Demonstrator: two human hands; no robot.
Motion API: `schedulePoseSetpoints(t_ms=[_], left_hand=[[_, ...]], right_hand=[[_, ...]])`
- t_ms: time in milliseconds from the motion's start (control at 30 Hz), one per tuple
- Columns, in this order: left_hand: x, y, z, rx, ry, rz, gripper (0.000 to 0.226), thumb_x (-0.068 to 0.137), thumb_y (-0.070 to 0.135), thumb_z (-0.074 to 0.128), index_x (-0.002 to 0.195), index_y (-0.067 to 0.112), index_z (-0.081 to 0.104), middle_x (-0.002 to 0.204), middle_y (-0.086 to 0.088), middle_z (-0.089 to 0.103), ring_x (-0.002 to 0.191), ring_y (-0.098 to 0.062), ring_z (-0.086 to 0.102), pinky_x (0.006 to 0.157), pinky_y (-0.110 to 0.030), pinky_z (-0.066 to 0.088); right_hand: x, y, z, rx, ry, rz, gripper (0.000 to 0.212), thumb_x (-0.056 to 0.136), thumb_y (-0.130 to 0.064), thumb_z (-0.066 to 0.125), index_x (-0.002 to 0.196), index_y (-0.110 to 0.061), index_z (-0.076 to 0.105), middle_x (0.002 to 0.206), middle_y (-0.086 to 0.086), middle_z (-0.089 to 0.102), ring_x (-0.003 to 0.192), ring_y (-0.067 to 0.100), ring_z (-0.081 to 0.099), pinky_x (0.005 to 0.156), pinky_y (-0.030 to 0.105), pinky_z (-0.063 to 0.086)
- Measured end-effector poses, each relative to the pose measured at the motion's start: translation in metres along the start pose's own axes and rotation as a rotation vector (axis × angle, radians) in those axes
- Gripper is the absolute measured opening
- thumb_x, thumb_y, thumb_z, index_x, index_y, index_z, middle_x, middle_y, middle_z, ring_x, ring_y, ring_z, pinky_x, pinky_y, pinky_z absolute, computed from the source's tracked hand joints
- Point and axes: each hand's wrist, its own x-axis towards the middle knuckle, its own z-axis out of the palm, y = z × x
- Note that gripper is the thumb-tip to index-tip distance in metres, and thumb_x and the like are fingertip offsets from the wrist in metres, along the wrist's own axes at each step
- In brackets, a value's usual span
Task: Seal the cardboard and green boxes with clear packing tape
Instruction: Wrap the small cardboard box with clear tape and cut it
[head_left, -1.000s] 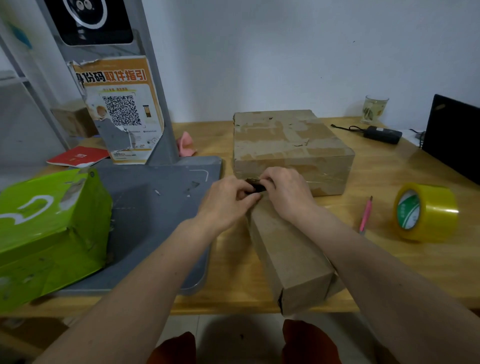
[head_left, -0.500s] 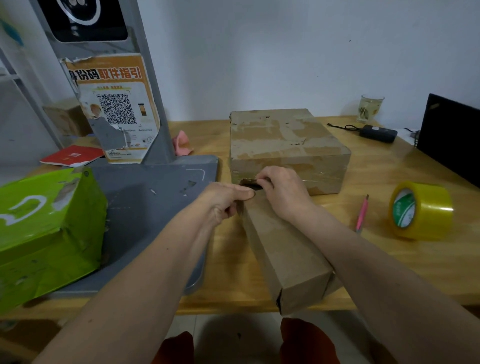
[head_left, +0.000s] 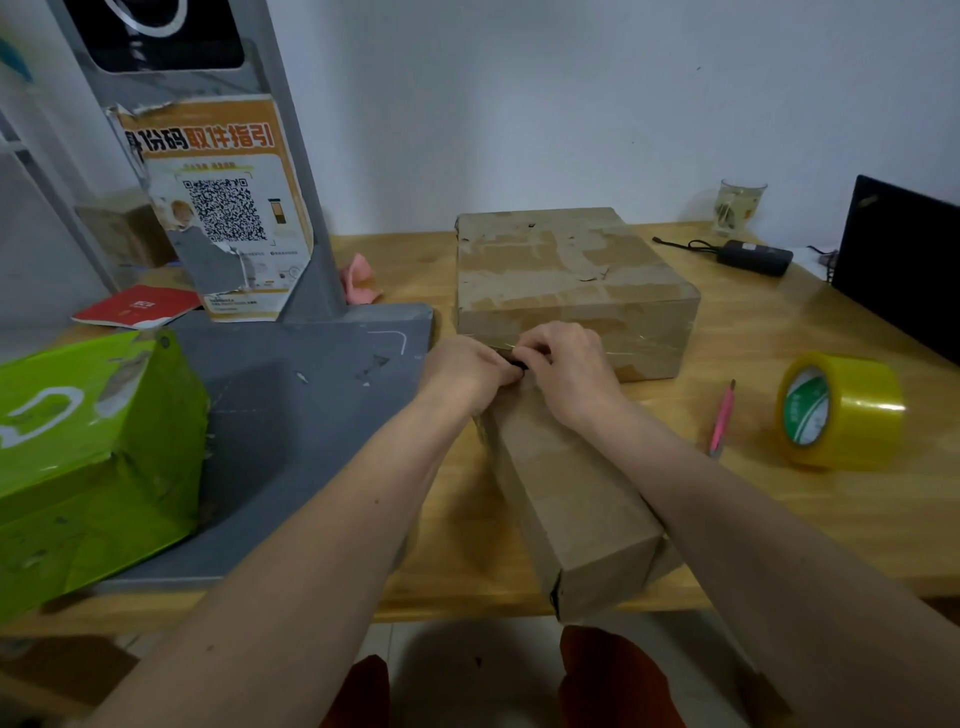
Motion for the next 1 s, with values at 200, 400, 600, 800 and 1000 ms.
schedulePoseSetpoints(t_ms=[200,400,600,800,1000], left_hand=[[0.002,0.013,0.0,0.245,-0.035,-0.019,0.026,0.09,0.039,0.064,0.09,0.016,0.077,0.084,-0.004,0.069,0.078,-0.022,0.064,0.061,-0.031,0.048],[0.001,0.012,0.008,0.009,0.016,-0.084,0.015,0.082,0.031,0.077,0.085,0.016,0.078,0.088,-0.002,0.073,0.088,-0.019,0.065,0.087,-0.037,0.055],[-0.007,0.008,0.017,-0.025,0.117,-0.07,0.022,0.088,0.032,0.07,0.067,0.026,0.073,0.076,0.007,0.069,0.075,-0.012,0.06,0.072,-0.031,0.052],[-0.006,0.013,0.012,0.17,0.057,-0.024,0.025,0.091,0.04,0.065,0.072,0.026,0.073,0.079,0.005,0.068,0.078,-0.015,0.062,0.072,-0.031,0.051],[-0.016,0.003,0.026,-0.045,0.201,0.033,0.017,0.091,0.026,0.066,0.08,0.032,0.077,0.085,0.015,0.07,0.082,-0.005,0.059,0.067,-0.024,0.046]], right_hand=[[0.001,0.001,0.005,0.023,0.025,0.003,0.025,0.098,-0.011,0.049,0.094,-0.005,0.073,0.096,0.009,0.07,0.092,0.025,0.061,0.083,0.039,0.048],[-0.001,0.001,0.002,0.025,0.021,0.041,0.042,0.094,0.005,0.04,0.13,-0.01,0.057,0.125,0.01,0.062,0.116,0.023,0.058,0.099,0.033,0.047],[-0.004,0.002,0.002,0.198,0.075,0.134,0.053,0.085,0.016,0.044,0.129,-0.013,0.054,0.124,0.007,0.058,0.104,0.016,0.059,0.09,0.024,0.048],[-0.005,0.0,0.002,0.187,0.074,0.143,0.05,0.085,0.014,0.049,0.127,-0.013,0.055,0.123,0.003,0.058,0.109,0.017,0.058,0.094,0.028,0.048],[-0.004,0.005,0.003,0.12,0.063,0.122,0.039,0.085,0.007,0.054,0.118,-0.01,0.062,0.116,0.008,0.064,0.108,0.022,0.06,0.094,0.03,0.049]])
